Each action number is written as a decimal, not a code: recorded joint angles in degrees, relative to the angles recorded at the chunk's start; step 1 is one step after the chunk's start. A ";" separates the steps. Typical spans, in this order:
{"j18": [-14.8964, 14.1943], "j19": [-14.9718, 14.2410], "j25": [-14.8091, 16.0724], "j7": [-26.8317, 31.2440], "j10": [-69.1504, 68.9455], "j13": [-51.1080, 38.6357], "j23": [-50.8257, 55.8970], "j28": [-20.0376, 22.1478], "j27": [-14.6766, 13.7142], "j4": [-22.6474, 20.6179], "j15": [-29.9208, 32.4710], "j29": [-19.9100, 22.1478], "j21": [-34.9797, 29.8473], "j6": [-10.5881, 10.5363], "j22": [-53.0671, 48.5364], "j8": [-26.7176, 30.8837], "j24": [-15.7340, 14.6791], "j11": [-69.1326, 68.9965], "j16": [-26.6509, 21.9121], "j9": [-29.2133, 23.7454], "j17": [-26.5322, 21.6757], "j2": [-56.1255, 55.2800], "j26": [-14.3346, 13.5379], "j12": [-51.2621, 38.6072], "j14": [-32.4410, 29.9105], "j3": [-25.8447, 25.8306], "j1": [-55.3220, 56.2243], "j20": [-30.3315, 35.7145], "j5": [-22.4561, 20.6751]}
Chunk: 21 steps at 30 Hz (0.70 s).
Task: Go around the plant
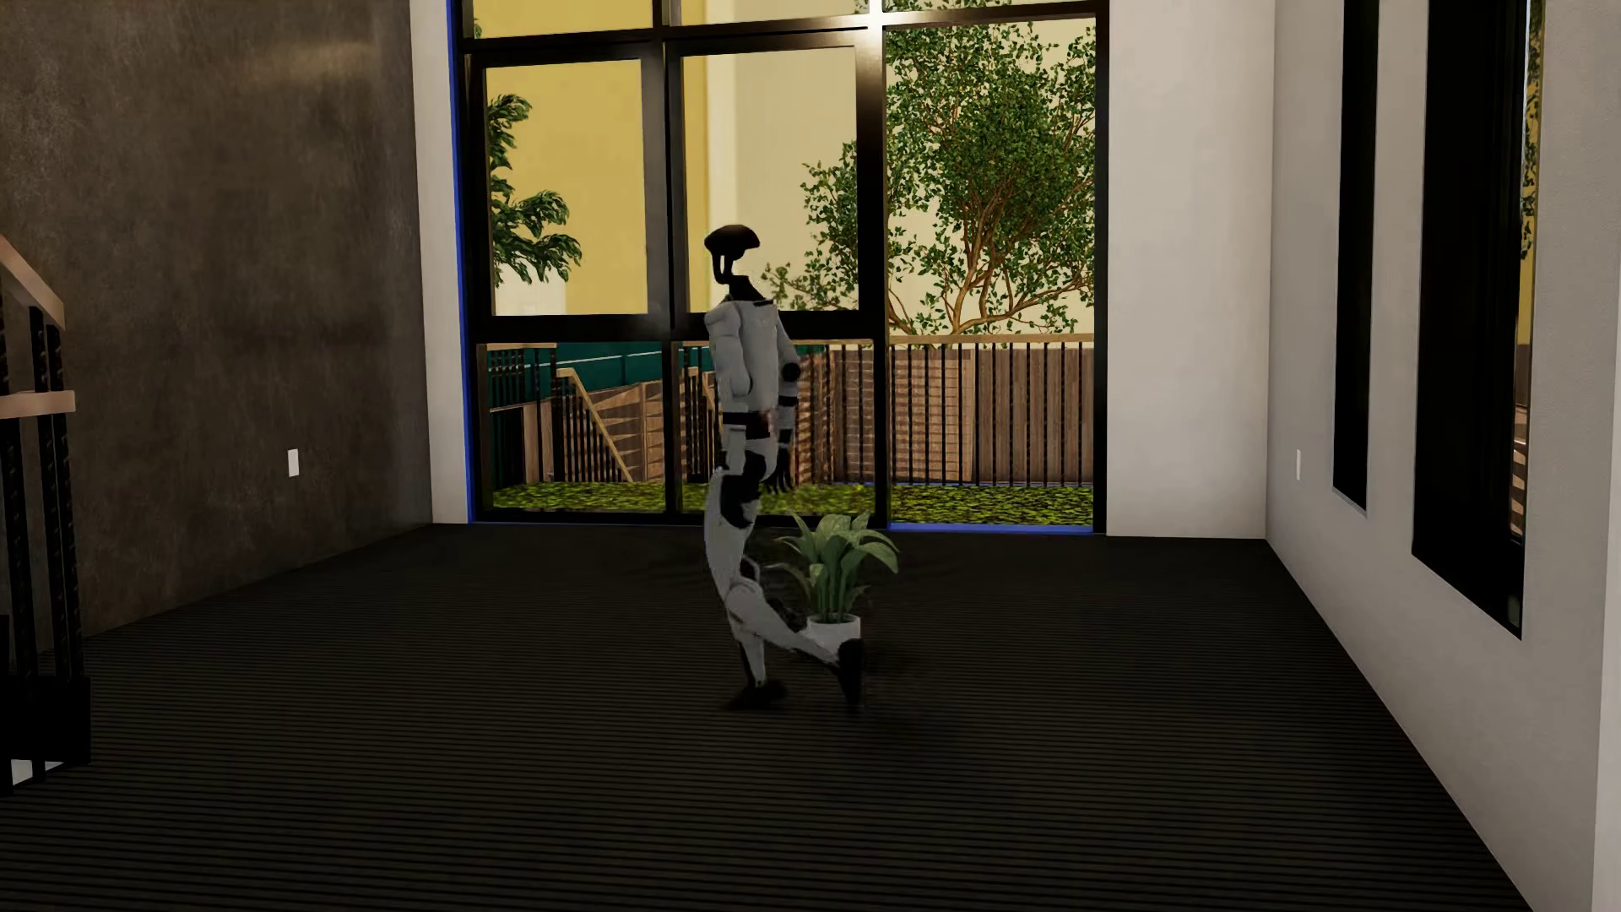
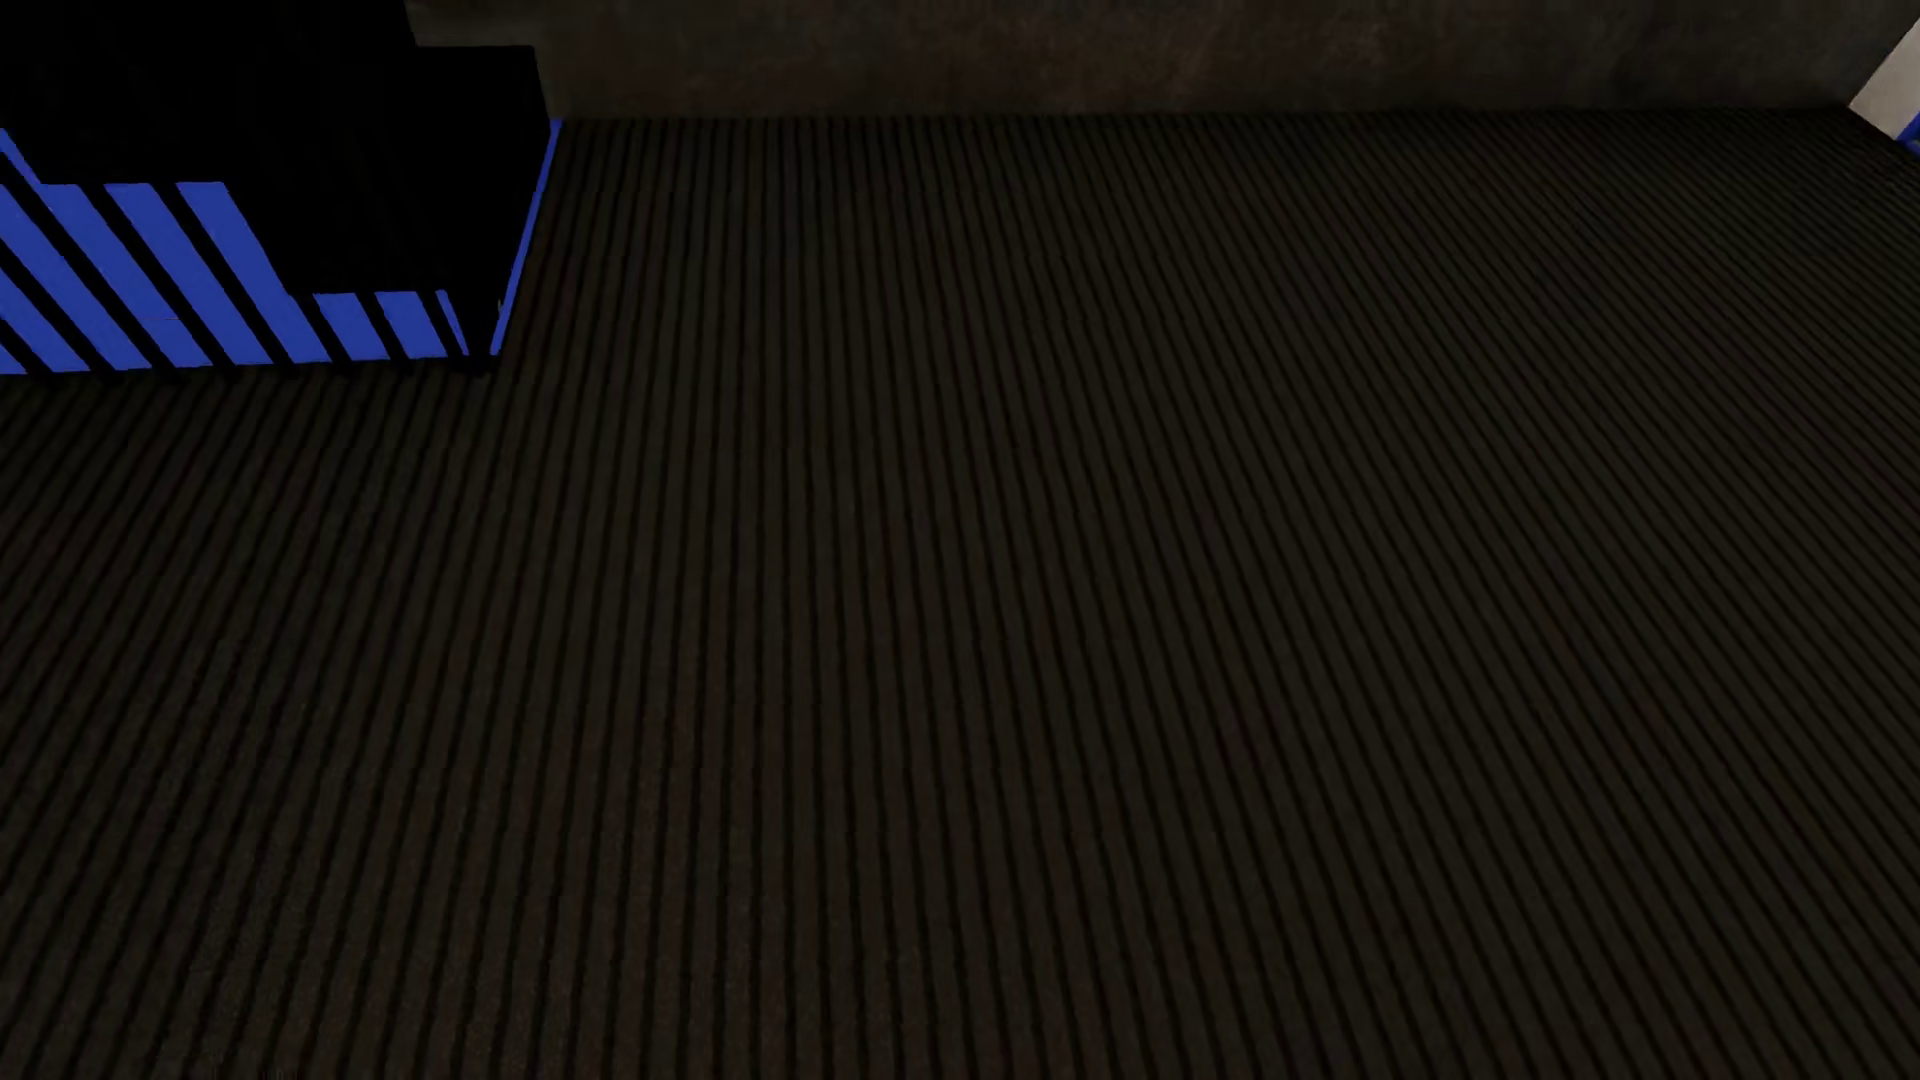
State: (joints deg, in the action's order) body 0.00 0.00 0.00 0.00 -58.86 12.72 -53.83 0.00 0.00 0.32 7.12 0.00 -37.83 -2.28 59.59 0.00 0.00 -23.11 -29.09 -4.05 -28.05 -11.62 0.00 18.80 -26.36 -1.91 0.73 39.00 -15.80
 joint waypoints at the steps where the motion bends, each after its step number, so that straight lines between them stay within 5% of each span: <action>1: 0.00 0.00 0.00 0.00 -9.66 -0.78 1.86 0.00 0.00 0.47 -2.24 0.00 2.49 -0.14 -0.84 0.00 0.00 1.01 -0.19 0.52 0.14 1.79 0.00 -0.10 16.27 0.69 7.56 -0.93 0.59; 2: 0.00 0.00 0.00 0.00 -14.98 -1.16 4.15 0.00 0.00 0.89 -4.89 0.00 5.11 0.07 -2.10 0.00 0.00 1.93 -0.15 1.10 0.09 3.77 0.00 -0.08 28.82 2.19 13.76 -2.99 1.20; 3: 0.00 0.00 0.00 0.00 -15.45 -1.59 6.47 0.00 0.00 1.79 -6.93 0.00 7.20 0.12 -3.85 0.00 0.00 2.03 0.06 2.11 0.02 4.89 0.00 0.10 33.76 4.06 19.21 -5.85 1.01; 5: 0.00 0.00 0.00 0.00 -4.11 -2.79 10.45 0.00 0.00 1.77 -10.61 0.00 9.86 0.92 -7.87 0.00 0.00 3.58 0.66 3.66 0.31 8.56 0.00 0.54 31.81 6.15 26.96 -11.33 0.74; 6: 0.00 0.00 0.00 0.00 5.39 -3.14 11.94 0.00 0.00 1.70 -21.36 0.00 10.65 1.55 -9.19 0.00 0.00 5.10 0.99 4.03 0.49 11.02 0.00 0.49 29.44 7.09 28.52 -12.51 0.51; 7: 0.00 0.00 0.00 0.00 16.66 -3.19 12.79 0.00 0.00 1.36 -25.66 0.00 11.05 2.22 -9.82 0.00 0.00 7.04 1.30 4.16 0.66 13.94 0.00 0.20 26.84 7.88 28.11 -12.58 0.53; 10: 0.00 0.00 0.00 0.00 44.28 -2.95 10.36 0.00 0.00 -0.55 -28.73 0.00 8.79 4.78 -8.82 0.00 0.00 6.66 1.81 4.18 1.25 19.20 0.00 -0.63 23.28 10.25 23.38 -10.27 2.82; 12: 0.00 0.00 0.00 0.00 36.53 -2.35 5.48 0.00 0.00 -0.56 -21.39 0.00 5.74 5.06 -6.19 0.00 0.00 0.99 2.17 5.15 1.73 20.55 0.00 -1.42 23.01 10.56 24.29 -7.04 3.52; 16: 0.00 0.00 0.00 0.00 34.12 1.42 -2.81 0.00 0.00 -2.77 8.94 0.00 -2.88 4.74 -4.97 0.00 0.00 -25.77 0.51 2.48 1.38 11.53 0.00 -0.13 30.33 9.70 10.91 -1.78 9.54; 18: 0.00 0.00 0.00 0.00 36.96 2.65 -1.24 0.00 0.00 -4.24 13.82 0.00 -2.43 3.82 -5.85 0.00 0.00 -36.70 -1.06 -1.45 0.65 6.70 0.00 0.97 34.82 5.89 -1.22 -1.92 10.72; 20: 0.00 0.00 0.00 0.00 42.79 3.70 1.49 0.00 0.00 -3.99 12.68 0.00 0.46 1.73 -4.74 0.00 0.00 -31.14 -1.97 -3.34 0.17 2.50 0.00 0.86 27.97 0.91 -10.23 -3.24 9.36; 21: 0.00 0.00 0.00 0.00 43.76 4.07 3.33 0.00 0.00 -4.03 11.04 0.00 2.03 0.92 -4.92 0.00 0.00 -23.56 -2.43 -3.70 -0.26 0.62 0.00 0.55 31.31 -0.87 -13.77 -4.34 8.25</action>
State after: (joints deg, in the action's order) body 0.00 0.00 0.00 0.00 -15.10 16.79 -50.50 0.00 0.00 -3.71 18.16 0.00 -35.79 -1.37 54.67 0.00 0.00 -46.66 -31.53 -7.75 -28.31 -11.00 0.00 19.36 4.96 -2.78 -13.05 34.65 -7.55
